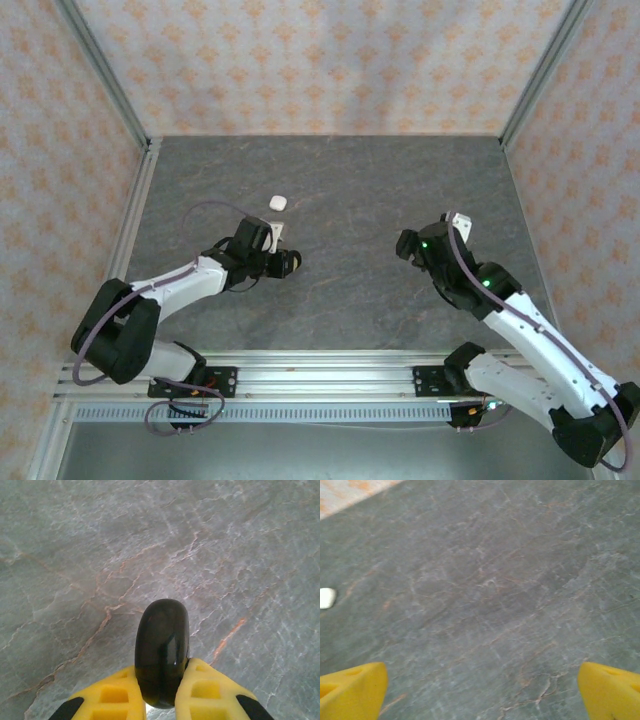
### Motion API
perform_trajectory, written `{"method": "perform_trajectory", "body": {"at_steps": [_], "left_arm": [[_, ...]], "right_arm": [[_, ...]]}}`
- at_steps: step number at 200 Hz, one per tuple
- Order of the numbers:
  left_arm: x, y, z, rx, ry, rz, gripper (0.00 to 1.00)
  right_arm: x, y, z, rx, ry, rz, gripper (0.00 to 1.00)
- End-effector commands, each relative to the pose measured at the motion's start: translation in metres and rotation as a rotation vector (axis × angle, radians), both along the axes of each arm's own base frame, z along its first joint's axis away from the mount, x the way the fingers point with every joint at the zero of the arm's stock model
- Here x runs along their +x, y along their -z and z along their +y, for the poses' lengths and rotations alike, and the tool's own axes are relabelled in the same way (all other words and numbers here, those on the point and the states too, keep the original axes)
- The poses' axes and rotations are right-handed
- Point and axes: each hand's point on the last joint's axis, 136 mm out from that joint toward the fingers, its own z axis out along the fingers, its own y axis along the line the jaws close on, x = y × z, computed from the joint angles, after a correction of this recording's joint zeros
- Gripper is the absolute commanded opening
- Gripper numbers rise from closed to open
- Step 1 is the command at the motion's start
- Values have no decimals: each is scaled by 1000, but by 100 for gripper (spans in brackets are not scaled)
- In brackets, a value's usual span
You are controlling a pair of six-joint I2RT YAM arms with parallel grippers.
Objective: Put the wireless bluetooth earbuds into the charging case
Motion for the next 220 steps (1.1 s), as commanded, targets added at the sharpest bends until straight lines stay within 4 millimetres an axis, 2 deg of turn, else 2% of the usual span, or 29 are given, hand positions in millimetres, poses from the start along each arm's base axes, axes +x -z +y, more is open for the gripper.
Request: {"method": "perform_trajectory", "body": {"at_steps": [1,48,70,92,124,160,171,186,206,220], "left_arm": [[0,10,14,69,-49,34,10],[-1,19,22,133,-60,60,22],[1,16,27,156,-69,49,31],[4,5,30,172,-77,12,40],[12,-27,43,237,-88,-83,53],[31,-77,68,350,-120,-226,64],[40,-95,82,392,-165,-277,73],[51,-120,105,450,-252,-356,99],[62,-150,136,495,-376,-454,100],[66,-163,161,534,-459,-499,100]], "right_arm": [[11,4,-15,-54,76,-34,99],[25,20,-35,-95,144,-3,99],[32,22,-41,-103,155,1,99],[39,20,-46,-133,157,-1,99],[48,10,-57,-191,156,-4,99],[58,0,-79,-231,179,-21,99],[62,2,-87,-222,188,-18,99],[67,9,-100,-210,214,-19,99],[72,20,-114,-233,226,-32,99],[74,27,-124,-253,246,-40,99]]}}
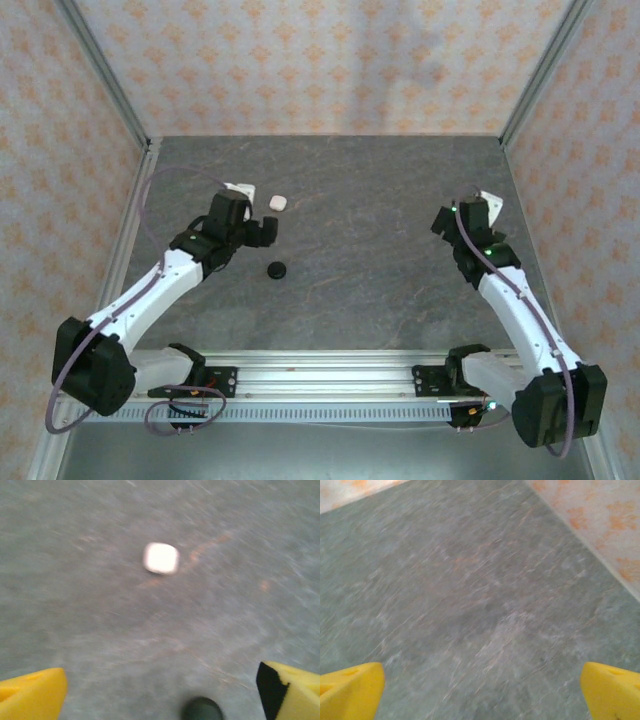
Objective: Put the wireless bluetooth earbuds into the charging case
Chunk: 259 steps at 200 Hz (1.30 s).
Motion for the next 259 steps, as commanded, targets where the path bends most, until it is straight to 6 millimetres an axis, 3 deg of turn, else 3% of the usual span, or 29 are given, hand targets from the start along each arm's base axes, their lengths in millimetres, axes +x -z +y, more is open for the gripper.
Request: {"method": "perform_trajectory", "body": {"at_steps": [1,14,35,54,77,92,125,145,188,229,247,259], "left_arm": [[13,-47,59,138,-200,-168,100],[11,-55,92,216,-341,-216,100],[8,-46,129,265,-448,-233,100],[7,-18,149,272,-481,-178,100],[6,24,158,201,-507,-133,100],[3,44,162,127,-533,-153,100],[0,66,166,124,-554,-187,100],[1,71,168,138,-552,-224,100],[15,62,157,78,-498,-345,100],[33,75,135,43,-362,-330,100],[37,81,127,37,-314,-326,100],[41,89,124,35,-291,-311,100]], "right_arm": [[10,10,-14,-47,-7,-28,99],[10,16,-20,-63,14,-41,99],[13,23,-28,-112,34,-89,99],[17,29,-32,-160,40,-148,99],[22,33,-35,-175,56,-245,99],[24,37,-37,-176,72,-294,99],[28,47,-37,-183,71,-342,99],[31,58,-36,-180,66,-351,99],[37,59,-33,-174,53,-423,99],[49,75,-19,-156,-32,-421,99],[53,87,-20,-160,-28,-401,100],[56,84,-22,-170,-17,-430,99]]}}
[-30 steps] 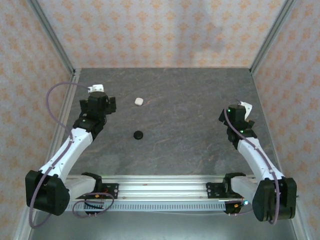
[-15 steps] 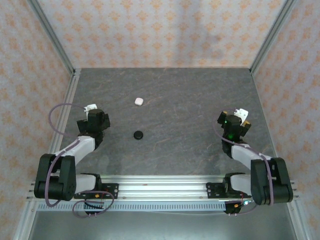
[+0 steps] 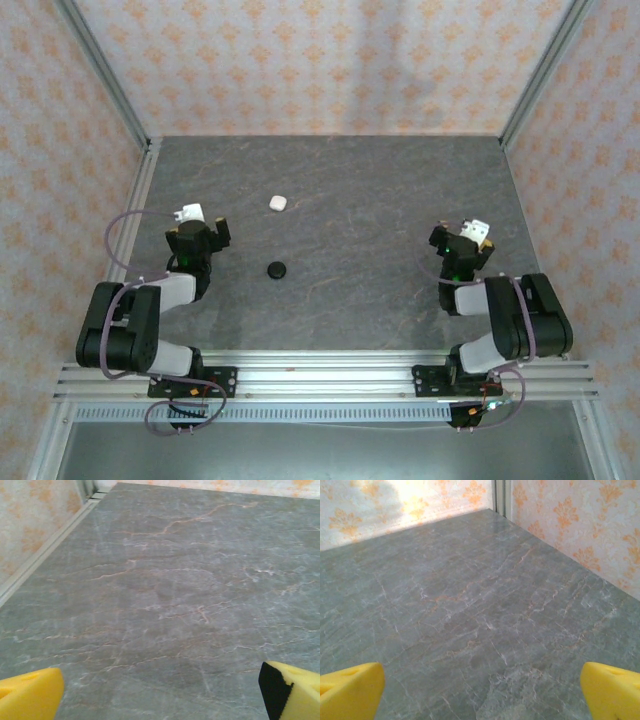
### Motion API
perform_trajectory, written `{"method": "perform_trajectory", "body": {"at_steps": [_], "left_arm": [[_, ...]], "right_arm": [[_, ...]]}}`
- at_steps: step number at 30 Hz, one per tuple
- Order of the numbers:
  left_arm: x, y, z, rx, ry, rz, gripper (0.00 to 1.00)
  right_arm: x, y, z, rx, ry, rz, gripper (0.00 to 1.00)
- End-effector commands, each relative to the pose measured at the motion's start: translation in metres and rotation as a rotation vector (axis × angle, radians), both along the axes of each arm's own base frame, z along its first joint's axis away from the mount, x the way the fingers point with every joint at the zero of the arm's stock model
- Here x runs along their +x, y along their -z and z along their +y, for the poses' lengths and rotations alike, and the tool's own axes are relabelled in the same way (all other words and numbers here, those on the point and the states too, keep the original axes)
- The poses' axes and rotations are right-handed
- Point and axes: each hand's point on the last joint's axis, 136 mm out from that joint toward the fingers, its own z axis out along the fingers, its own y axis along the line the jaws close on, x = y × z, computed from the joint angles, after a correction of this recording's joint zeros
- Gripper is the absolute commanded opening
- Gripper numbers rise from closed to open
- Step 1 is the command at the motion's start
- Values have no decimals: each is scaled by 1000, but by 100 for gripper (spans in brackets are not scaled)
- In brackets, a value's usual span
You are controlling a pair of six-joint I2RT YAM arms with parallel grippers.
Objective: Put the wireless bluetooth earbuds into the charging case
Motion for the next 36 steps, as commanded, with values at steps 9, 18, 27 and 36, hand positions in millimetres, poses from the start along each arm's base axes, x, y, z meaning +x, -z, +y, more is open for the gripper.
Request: {"method": "perform_trajectory", "body": {"at_steps": [9,18,27,36], "left_arm": [[17,0,-24,49,122,-17,100],[17,0,-23,49,121,-15,100],[17,0,-23,49,121,-16,100],[17,0,-23,49,121,-16,100]], "right_arm": [[26,-1,5,-9,-33,54,99],[26,-2,4,-12,-28,42,99],[28,-1,8,-17,-51,50,99],[30,-1,11,-16,-71,55,99]]}}
